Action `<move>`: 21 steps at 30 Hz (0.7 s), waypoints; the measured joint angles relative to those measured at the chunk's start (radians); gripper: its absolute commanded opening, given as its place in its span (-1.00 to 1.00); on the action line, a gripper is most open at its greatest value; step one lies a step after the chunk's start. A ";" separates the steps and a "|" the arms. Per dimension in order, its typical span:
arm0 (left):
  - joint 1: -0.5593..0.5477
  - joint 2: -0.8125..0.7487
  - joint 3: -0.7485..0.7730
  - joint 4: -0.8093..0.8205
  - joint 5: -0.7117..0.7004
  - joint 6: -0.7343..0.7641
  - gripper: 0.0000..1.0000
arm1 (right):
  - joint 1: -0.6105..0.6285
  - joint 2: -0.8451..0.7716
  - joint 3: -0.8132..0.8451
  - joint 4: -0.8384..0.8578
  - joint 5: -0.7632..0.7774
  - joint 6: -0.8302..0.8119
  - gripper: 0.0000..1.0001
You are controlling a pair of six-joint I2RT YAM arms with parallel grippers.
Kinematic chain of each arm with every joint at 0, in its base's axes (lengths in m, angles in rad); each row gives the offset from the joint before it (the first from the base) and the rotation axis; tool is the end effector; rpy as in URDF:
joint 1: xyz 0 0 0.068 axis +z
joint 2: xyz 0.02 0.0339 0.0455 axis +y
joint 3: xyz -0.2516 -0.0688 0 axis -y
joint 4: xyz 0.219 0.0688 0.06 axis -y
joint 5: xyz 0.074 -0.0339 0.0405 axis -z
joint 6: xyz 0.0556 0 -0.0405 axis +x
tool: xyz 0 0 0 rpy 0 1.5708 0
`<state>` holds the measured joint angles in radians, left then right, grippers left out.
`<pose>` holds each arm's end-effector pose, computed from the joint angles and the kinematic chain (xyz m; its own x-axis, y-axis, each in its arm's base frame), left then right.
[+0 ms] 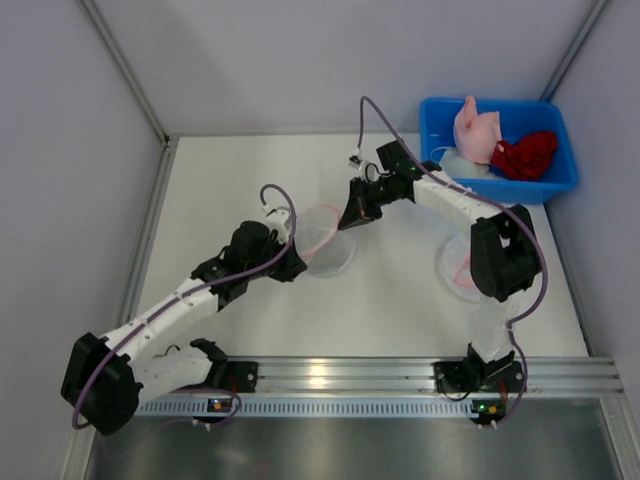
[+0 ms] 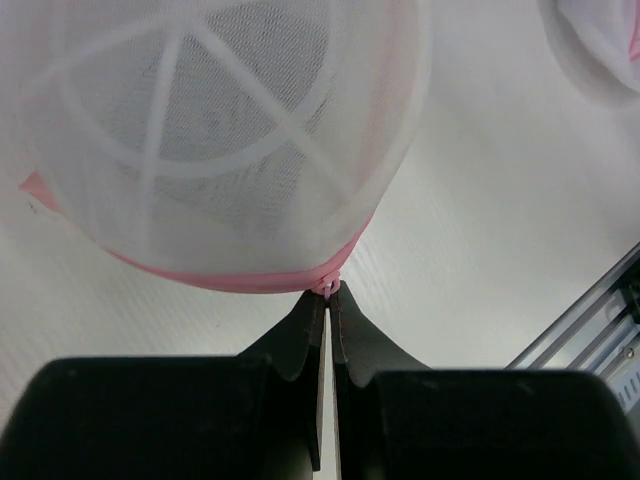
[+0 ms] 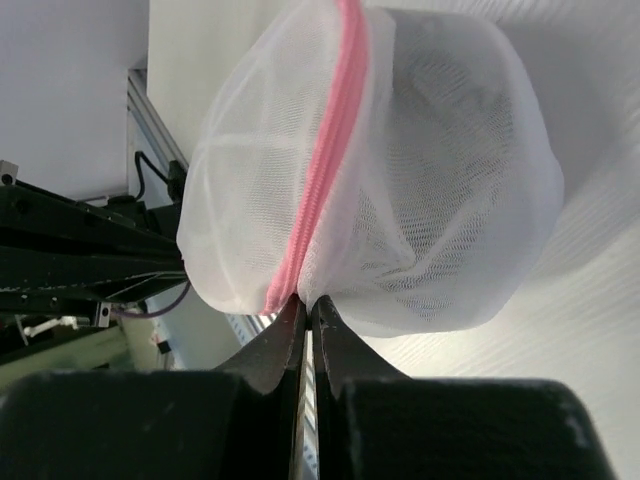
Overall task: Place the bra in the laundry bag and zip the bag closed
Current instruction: Zip the zipper on the laundry bag.
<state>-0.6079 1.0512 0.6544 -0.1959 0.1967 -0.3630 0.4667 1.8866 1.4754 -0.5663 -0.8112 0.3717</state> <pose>0.1800 -0.1385 0.2308 -0.6748 0.0453 -0.7366 0.4852 0.7793 -0.3966 0.3263 0.2095 0.2270 -0.9339 -0.1905 -0.3026 -0.3571 0.5385 0.7632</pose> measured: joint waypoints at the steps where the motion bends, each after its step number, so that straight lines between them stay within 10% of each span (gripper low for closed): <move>1: 0.011 -0.008 -0.014 -0.003 0.003 0.004 -1.00 | -0.005 0.016 0.021 -0.005 0.000 -0.015 -1.00; 6: 0.032 -0.035 -0.051 -0.023 0.024 0.034 -1.00 | -0.013 0.092 0.113 -0.027 0.004 -0.066 -0.96; 12: 0.036 -0.047 -0.053 -0.022 0.075 0.044 -1.00 | -0.021 0.150 0.183 -0.011 0.015 -0.058 0.20; 21: 0.034 0.108 0.040 0.020 0.126 -0.019 -1.00 | -0.043 0.083 0.130 -0.032 0.001 -0.052 0.38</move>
<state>-0.5735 1.1591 0.6941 -0.1761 0.3225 -0.3824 0.4232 1.9694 1.6051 -0.5987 -0.8104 0.3195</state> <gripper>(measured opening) 0.064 0.697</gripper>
